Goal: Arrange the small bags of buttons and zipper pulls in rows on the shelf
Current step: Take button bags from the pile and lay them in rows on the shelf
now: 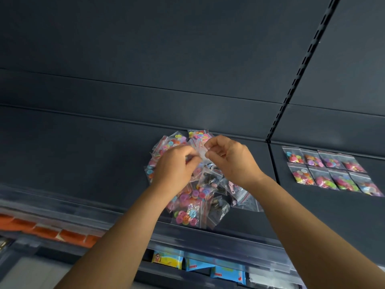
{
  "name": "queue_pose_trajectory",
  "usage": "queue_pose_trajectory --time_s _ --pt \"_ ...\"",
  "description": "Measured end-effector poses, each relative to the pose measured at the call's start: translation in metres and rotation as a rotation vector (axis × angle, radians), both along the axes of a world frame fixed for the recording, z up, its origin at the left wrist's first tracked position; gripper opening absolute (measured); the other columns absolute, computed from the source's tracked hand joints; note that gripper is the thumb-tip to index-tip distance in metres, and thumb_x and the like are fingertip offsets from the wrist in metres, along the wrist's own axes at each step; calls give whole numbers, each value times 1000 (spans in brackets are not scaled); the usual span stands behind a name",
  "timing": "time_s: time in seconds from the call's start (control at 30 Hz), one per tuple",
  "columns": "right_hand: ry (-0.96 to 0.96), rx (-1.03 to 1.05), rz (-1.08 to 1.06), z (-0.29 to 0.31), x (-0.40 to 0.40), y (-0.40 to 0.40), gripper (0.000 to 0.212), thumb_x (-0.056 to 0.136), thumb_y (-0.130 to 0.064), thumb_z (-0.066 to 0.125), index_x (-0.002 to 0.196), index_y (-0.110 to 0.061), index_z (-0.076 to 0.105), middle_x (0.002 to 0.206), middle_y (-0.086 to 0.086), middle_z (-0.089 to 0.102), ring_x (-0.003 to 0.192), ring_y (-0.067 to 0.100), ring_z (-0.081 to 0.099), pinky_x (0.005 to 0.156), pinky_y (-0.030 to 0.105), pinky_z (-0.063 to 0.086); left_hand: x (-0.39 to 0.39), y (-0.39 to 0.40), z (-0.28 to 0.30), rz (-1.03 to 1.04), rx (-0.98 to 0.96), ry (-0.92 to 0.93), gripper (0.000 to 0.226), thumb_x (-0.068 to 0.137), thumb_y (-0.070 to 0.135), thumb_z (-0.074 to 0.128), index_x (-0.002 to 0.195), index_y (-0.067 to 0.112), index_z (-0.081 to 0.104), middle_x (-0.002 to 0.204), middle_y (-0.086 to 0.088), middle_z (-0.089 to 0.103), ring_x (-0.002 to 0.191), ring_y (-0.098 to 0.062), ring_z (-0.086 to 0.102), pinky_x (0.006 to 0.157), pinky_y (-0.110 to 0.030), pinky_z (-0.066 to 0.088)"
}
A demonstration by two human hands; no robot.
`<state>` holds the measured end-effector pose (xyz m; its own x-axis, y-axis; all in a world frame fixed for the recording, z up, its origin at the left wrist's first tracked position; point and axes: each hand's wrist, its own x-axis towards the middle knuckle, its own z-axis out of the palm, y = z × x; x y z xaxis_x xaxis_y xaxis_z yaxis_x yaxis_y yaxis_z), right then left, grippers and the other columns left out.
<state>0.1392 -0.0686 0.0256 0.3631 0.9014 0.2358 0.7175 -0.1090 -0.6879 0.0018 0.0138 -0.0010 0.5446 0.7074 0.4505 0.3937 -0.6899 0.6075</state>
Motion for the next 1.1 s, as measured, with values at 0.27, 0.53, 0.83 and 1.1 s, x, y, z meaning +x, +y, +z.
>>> queue_pose_trajectory --time_s 0.27,0.53,0.83,1.1 --pt "-202 -367 267 -20 -15 -18 13 86 -21 63 89 -23 75 93 -9 68 95 15 57 88 32 48 -33 -8 -10 143 -235 -47 8 86 18 64 80 23 65 71 22 60 66 12 56 58 0 39" --pt "-274 -452 236 -17 -33 -33 25 72 -61 63 74 -36 65 103 -10 57 110 15 40 102 35 30 -44 -21 -14 151 -281 -89 11 86 17 64 78 25 64 71 20 61 71 16 56 58 0 39" --pt "100 -185 132 -2 -36 -44 16 91 -19 54 78 -28 58 65 -18 57 55 -1 49 53 10 39 -48 -28 -4 73 -346 -31 7 87 21 61 84 23 67 75 18 65 69 7 60 58 -5 43" --pt "302 81 -135 3 -26 -61 14 84 -10 65 80 -23 61 70 -3 66 56 7 59 57 18 48 -21 -55 12 -133 -544 -102 24 86 33 63 73 14 70 60 2 66 53 -7 55 53 -27 46"
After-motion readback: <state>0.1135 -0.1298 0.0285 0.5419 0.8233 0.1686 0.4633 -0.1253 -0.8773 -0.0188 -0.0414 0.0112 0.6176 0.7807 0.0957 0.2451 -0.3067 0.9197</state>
